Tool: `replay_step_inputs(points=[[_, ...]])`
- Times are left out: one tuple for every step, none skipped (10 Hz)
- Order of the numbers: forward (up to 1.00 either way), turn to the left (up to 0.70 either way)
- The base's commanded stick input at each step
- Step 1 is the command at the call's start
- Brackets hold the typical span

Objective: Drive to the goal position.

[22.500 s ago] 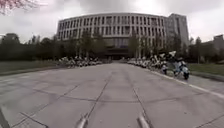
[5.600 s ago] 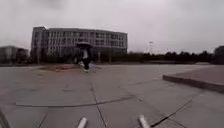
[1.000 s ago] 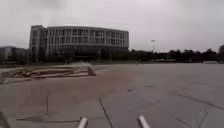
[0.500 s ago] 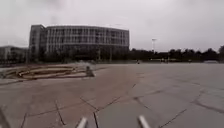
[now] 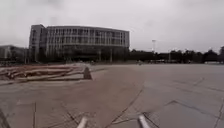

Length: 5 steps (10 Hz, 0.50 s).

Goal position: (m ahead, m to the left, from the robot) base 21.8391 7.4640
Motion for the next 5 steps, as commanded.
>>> replay_step_inputs(points=[[1.0, 0.34], [1.0, 0.2], [1.0, -0.02], [1.0, -0.02], [1.0, -0.02]])
